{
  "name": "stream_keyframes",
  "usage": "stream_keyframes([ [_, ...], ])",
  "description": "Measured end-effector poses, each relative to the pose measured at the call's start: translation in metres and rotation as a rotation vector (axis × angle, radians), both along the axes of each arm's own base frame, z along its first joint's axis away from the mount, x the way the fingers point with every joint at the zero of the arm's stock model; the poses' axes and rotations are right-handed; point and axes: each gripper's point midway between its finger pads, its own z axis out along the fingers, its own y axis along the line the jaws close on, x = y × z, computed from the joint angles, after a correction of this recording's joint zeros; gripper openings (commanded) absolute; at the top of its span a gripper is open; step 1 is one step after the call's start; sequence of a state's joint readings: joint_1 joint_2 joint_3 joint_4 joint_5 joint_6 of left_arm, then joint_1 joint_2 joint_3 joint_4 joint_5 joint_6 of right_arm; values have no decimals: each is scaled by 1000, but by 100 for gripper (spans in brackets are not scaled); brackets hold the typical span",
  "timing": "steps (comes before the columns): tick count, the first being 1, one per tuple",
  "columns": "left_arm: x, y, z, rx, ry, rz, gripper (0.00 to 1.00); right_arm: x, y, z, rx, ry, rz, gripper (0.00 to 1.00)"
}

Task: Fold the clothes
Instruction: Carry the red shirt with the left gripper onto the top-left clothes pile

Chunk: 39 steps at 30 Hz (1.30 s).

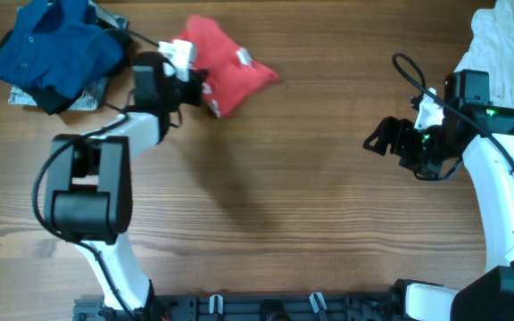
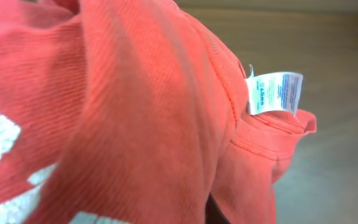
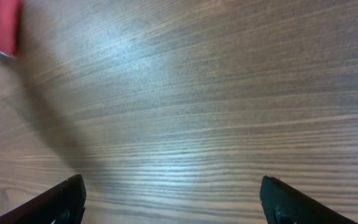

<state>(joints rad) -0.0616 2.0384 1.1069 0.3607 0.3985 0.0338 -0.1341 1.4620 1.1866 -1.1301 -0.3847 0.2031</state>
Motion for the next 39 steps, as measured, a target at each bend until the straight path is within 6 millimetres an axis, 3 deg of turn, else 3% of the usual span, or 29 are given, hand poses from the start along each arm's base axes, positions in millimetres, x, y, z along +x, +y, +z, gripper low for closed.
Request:
stream_keyframes([
  [4,26,57,22,101,-93,99,4,-10,1,-1,5,41,1,87],
  [8,54,92,63,157,-195,167,4,-12,2,-2,7,52,0,86],
  [11,62,113,75,204,-219,239,5,-13,2,-2,7,56,1,86],
  [16,60,158,83,286,-218,378,6,-14,2,-2,8,61,1,86],
  [21,51,208,118,330,-270,513,7,-16,2,-2,9,70,1,86],
  [24,46,226,131,338,-287,552,7,-18,2,-2,10,78,1,86],
  [31,31,262,119,322,-220,599,14,-20,3,-2,11,85,1,86],
  [33,27,275,118,293,-214,609,26,-20,3,-2,11,85,1,86],
  [36,20,298,112,267,-200,639,25,-20,3,-2,11,85,1,86],
  [37,19,305,104,265,-184,651,40,-20,3,-2,11,85,1,86],
  [38,17,311,91,264,-157,662,77,-20,3,-2,12,87,1,86],
  [39,16,316,81,266,-133,668,77,-21,3,-3,12,90,1,86],
])
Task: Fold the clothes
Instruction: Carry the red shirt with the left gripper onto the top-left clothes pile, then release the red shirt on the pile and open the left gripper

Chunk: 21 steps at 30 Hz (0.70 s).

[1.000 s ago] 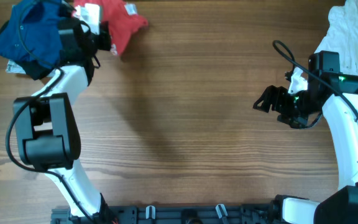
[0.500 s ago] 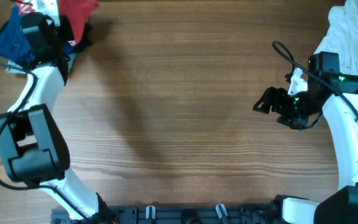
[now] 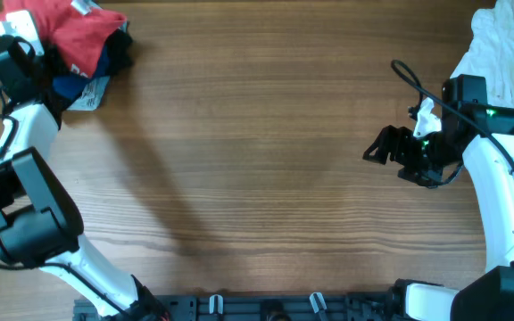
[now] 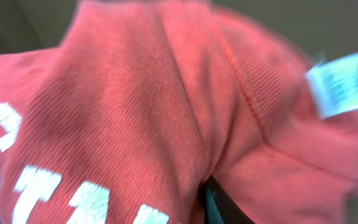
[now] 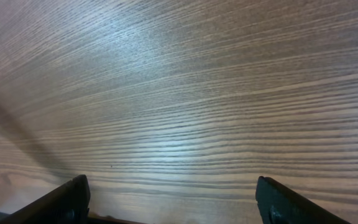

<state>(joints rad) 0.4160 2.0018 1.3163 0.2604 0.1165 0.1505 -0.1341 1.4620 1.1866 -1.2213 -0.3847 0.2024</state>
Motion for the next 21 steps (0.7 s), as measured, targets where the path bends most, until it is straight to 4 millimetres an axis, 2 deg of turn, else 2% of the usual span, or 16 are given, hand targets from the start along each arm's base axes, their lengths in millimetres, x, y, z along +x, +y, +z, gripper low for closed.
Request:
stream_keyframes([
  [1,-3,4,-11,-14,28,12,78,-1,0,0,1,4,0,86],
  [2,-7,8,-22,-26,56,26,100,-1,0,0,1,6,0,86],
  [5,-16,20,-31,-44,90,58,100,-2,0,0,1,9,0,86],
  [8,-23,20,-39,-69,134,69,100,-2,0,0,0,5,12,86],
  [10,-28,18,-35,-92,150,79,100,-2,0,0,-1,2,21,86],
  [11,-32,16,-30,-108,152,87,100,-2,0,0,-1,1,23,86],
  [13,-36,15,-3,-125,111,106,100,-3,0,0,-2,2,27,86],
  [15,-40,12,38,-118,38,115,100,-3,0,0,-3,-2,38,84],
  [16,-46,9,71,-106,-19,117,99,-3,0,0,-4,-5,44,84],
  [17,-52,5,101,-91,-72,115,68,-3,0,0,-4,-5,46,84],
  [18,-58,1,124,-77,-114,113,32,-3,0,0,-4,-7,47,83],
  [19,-61,-3,140,-71,-148,110,11,-2,0,0,-4,-9,47,83],
  [20,-62,-7,157,-55,-190,101,4,-2,0,0,-5,-10,47,83],
  [21,-60,-10,169,-42,-227,93,4,-2,0,0,-5,-12,47,82],
])
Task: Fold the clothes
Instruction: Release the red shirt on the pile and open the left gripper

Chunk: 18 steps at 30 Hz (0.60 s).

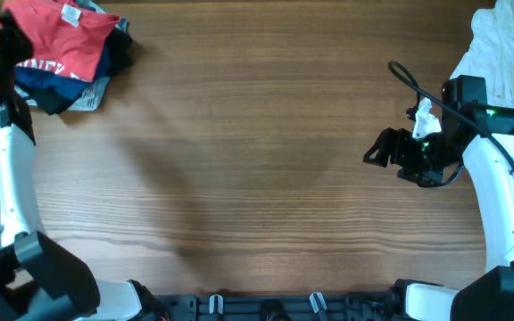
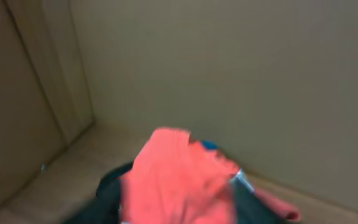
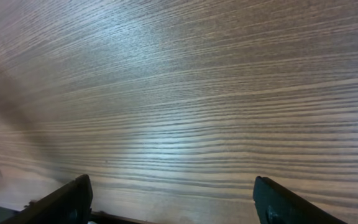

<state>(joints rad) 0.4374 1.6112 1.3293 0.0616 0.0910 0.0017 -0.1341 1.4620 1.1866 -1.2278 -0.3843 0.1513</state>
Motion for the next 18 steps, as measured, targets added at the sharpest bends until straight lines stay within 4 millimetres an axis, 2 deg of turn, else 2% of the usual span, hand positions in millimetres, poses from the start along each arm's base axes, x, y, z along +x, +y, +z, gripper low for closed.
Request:
stream_keyframes([
  [3,13,-3,10,31,-70,-16,4,0,0,0,0,-1,0,79],
  [5,26,2,2,42,-93,-18,4,0,0,0,0,0,0,78],
  [9,63,18,-60,41,-92,-18,4,-4,0,0,2,16,0,79],
  [10,71,21,-82,32,-72,-17,4,-4,0,0,1,16,0,79],
  [11,76,23,-108,17,-39,-19,4,-4,0,0,0,17,0,79],
  [12,83,25,-148,-6,11,-19,11,-4,0,0,-1,17,0,79],
  [13,85,25,-184,-29,64,-19,10,-4,0,0,-1,17,0,79],
  [14,85,26,-209,-46,101,-13,8,-4,0,0,-1,18,0,79],
  [15,85,27,-217,-52,112,-6,7,-5,0,0,0,22,0,79],
  [18,86,27,-208,-50,102,-8,7,-8,1,0,1,35,0,79],
])
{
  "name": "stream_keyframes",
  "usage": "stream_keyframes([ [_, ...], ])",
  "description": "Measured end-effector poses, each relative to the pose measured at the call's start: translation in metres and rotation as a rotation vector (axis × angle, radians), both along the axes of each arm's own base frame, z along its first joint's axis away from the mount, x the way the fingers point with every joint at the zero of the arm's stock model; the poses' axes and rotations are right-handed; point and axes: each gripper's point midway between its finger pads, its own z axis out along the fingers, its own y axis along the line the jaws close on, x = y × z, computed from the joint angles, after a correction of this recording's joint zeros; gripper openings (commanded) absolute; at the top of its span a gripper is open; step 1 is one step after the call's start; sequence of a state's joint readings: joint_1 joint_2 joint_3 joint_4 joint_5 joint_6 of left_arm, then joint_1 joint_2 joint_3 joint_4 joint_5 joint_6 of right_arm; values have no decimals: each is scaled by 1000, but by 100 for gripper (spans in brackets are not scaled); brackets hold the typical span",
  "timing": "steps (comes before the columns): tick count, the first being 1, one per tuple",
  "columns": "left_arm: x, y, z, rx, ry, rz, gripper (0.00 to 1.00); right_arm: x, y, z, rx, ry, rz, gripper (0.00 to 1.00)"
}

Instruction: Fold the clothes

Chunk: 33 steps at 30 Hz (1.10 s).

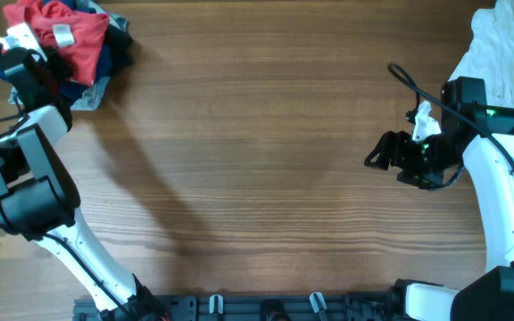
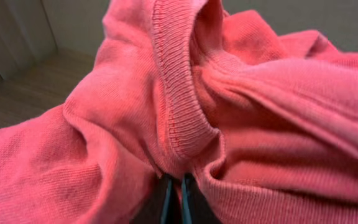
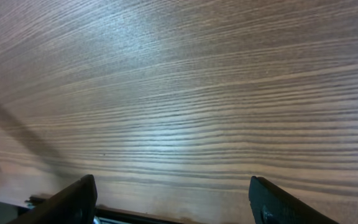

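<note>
A red knit garment [image 1: 78, 43] lies bunched on top of a pile of blue and dark clothes [image 1: 117, 51] at the table's far left corner. My left gripper [image 1: 50, 55] is at its left side. In the left wrist view red cloth [image 2: 166, 93] fills the frame, and the left gripper [image 2: 180, 186] is shut on a fold of it. My right gripper [image 1: 377, 152] hangs open over bare wood at the right; in its wrist view the right gripper [image 3: 174, 199] has nothing between the fingers.
A crumpled white garment [image 1: 500, 45] lies at the far right corner, behind the right arm. A grey patterned cloth [image 1: 89, 94] sticks out under the left pile. The wooden table [image 1: 257, 178] spans the view.
My left gripper was off at the left edge, apart from the red garment lying flat on the pile. Now it is shut on a fold of the garment, which is bunched up. The right arm barely moved.
The left gripper first held the red garment on the table to the right of the blue pile. Then the garment was on the pile at the far left corner. Then it lay flat there with the gripper apart from it, and now the gripper is shut on it again.
</note>
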<state>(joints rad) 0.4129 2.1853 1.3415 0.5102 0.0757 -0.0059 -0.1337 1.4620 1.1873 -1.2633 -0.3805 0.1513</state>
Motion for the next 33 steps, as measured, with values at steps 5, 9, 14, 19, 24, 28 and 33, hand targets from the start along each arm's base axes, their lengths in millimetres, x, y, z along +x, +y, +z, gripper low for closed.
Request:
stream_keyframes([
  [5,-5,-7,72,42,-96,-7,6,-1,0,0,1,5,0,79],
  [9,-12,-40,175,112,-275,-55,6,-1,0,0,1,5,0,79],
  [14,4,-65,154,94,-250,-105,4,-4,0,0,2,16,0,79],
  [19,20,-60,67,47,-125,-105,8,-4,1,0,2,19,0,79],
  [24,21,-65,14,-1,-18,-118,36,-6,1,0,4,28,0,79],
  [28,19,-76,43,7,-46,-141,52,-6,1,0,4,28,-1,78],
  [33,-6,-103,138,19,-107,-198,100,-7,1,3,3,21,-9,76],
])
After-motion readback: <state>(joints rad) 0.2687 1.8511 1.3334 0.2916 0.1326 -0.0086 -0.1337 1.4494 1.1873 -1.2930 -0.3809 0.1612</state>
